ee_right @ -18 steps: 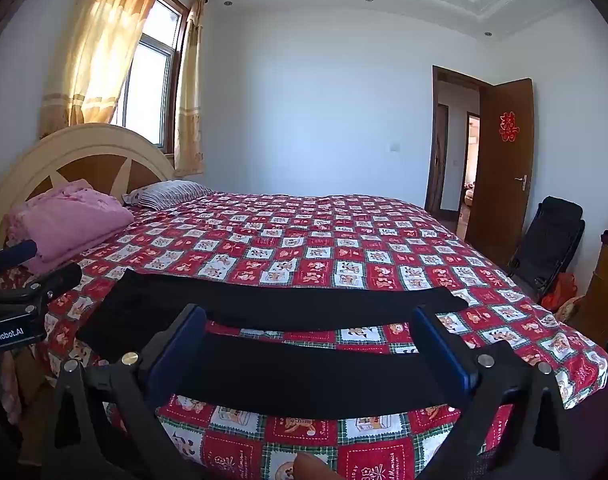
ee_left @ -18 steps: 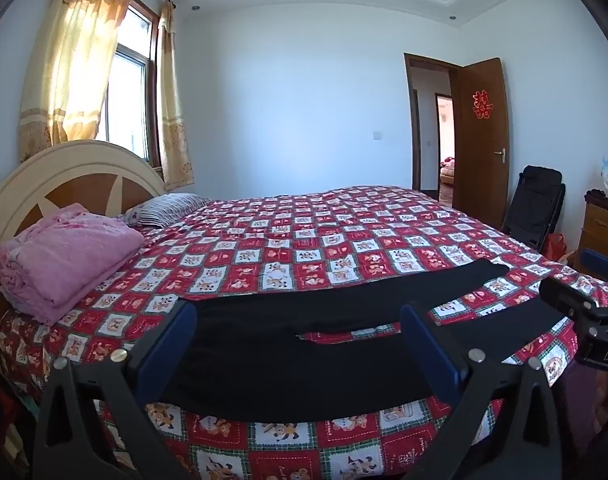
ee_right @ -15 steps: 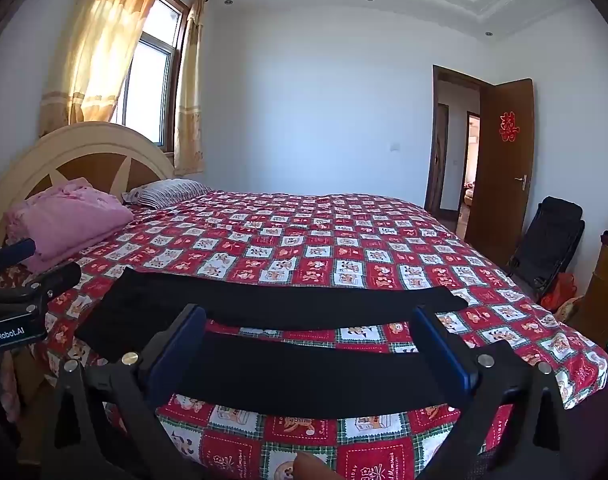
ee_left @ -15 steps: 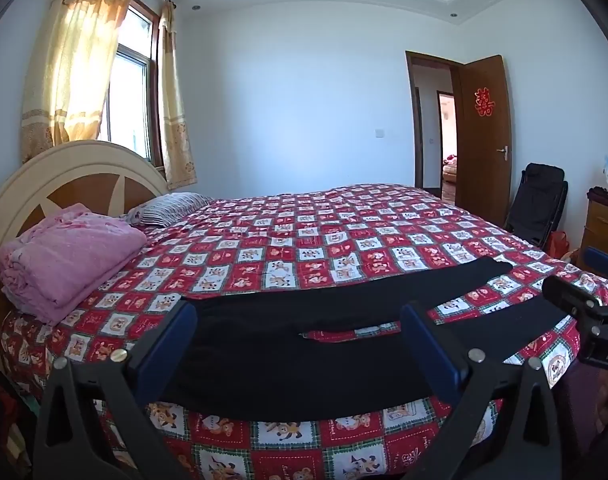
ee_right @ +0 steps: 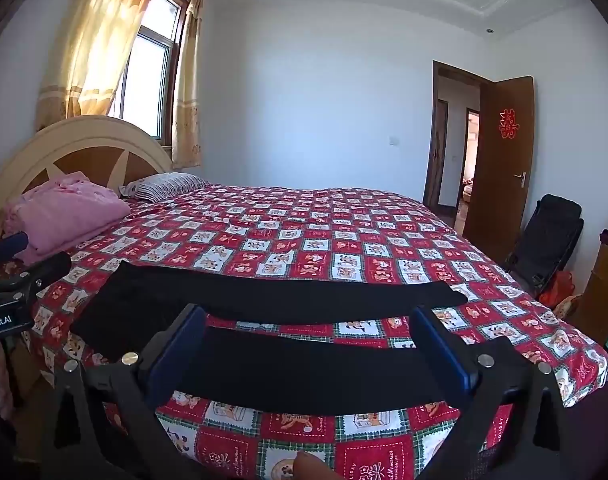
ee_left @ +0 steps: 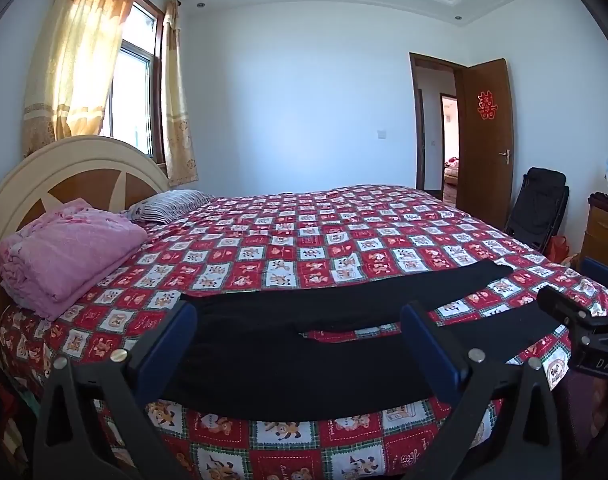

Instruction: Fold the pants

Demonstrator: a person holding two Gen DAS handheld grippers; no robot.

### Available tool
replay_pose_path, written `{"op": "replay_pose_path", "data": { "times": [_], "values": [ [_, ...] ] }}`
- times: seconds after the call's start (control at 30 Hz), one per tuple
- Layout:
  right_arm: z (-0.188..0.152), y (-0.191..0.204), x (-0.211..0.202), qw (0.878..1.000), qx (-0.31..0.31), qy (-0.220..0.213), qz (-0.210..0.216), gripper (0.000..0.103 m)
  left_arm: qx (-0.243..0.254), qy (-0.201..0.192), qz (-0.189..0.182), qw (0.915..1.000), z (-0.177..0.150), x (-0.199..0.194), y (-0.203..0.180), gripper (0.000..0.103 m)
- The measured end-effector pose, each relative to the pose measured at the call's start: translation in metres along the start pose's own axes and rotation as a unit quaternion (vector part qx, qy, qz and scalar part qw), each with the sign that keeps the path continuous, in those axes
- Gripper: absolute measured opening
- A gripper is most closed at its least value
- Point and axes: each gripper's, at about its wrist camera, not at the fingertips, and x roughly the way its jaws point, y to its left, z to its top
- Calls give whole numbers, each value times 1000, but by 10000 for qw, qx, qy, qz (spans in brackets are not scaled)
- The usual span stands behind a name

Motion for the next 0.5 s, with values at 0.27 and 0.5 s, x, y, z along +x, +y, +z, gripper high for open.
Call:
{"op": "replay_pose_path", "data": {
  "times": [0.27,0.5],
  "values": [
    [0,1,2,10000,-14,22,-4,102,-7,-10,4,10000,-2,0,2,103],
    [0,0,2,10000,-8,28,-5,102,-69,-30,24,10000,-1,0,7,103]
  ]
}}
